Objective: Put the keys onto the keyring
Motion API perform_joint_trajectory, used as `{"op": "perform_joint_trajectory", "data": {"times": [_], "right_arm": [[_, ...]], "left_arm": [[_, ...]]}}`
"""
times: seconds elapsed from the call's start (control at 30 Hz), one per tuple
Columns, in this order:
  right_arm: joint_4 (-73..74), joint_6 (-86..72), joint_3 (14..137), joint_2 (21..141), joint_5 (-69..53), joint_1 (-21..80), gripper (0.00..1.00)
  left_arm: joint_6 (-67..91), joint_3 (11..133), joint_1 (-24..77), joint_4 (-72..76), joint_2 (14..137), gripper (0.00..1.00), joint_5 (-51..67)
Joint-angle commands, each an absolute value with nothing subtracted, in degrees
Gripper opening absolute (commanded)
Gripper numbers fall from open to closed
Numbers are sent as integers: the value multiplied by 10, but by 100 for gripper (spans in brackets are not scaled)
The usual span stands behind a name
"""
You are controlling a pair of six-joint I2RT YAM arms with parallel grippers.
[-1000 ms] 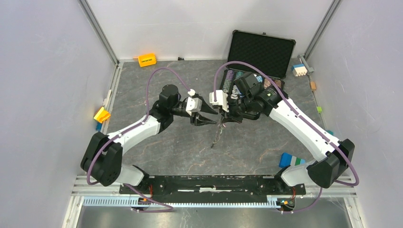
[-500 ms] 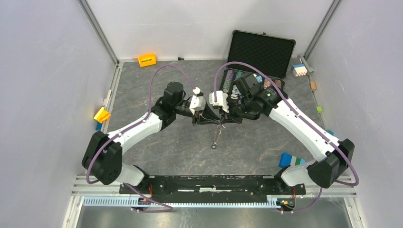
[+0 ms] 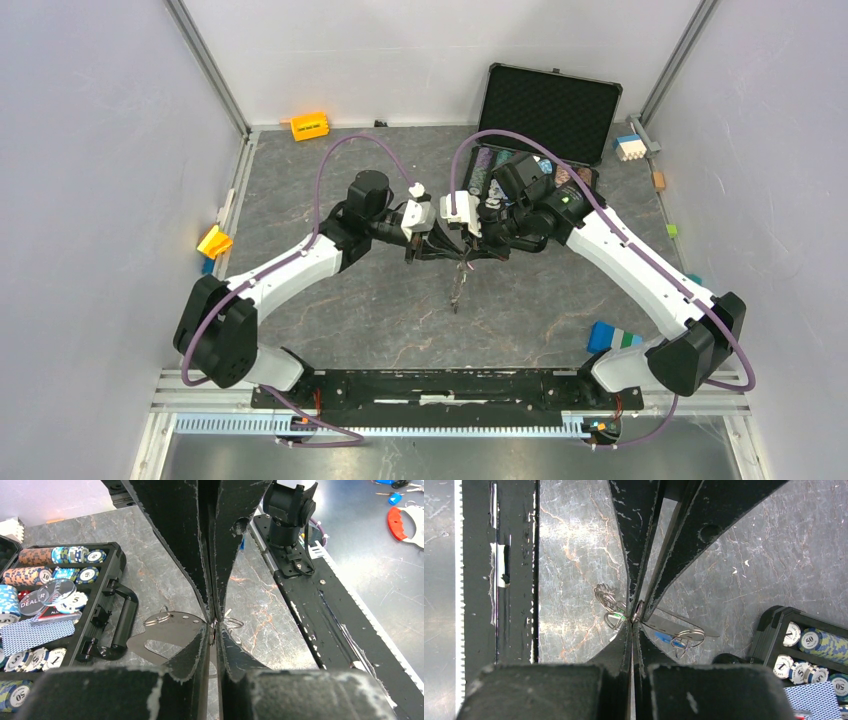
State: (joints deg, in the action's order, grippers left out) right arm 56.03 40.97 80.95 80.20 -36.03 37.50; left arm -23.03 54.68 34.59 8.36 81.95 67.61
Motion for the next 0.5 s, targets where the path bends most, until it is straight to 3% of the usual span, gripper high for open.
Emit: {"op": "perform_joint_trajectory", "data": {"times": [0.0, 0.23, 0.47], "right_arm": [[543, 410, 812, 794, -378, 377, 0], [538, 407, 813, 793, -379, 377, 0], [518, 394, 802, 782, -365, 376, 3]], "left_arm": [[-250, 573, 350, 80, 824, 14, 673], [-255, 570, 356, 70, 822, 2, 665], [-284, 556, 358, 42, 807, 2, 674]]}}
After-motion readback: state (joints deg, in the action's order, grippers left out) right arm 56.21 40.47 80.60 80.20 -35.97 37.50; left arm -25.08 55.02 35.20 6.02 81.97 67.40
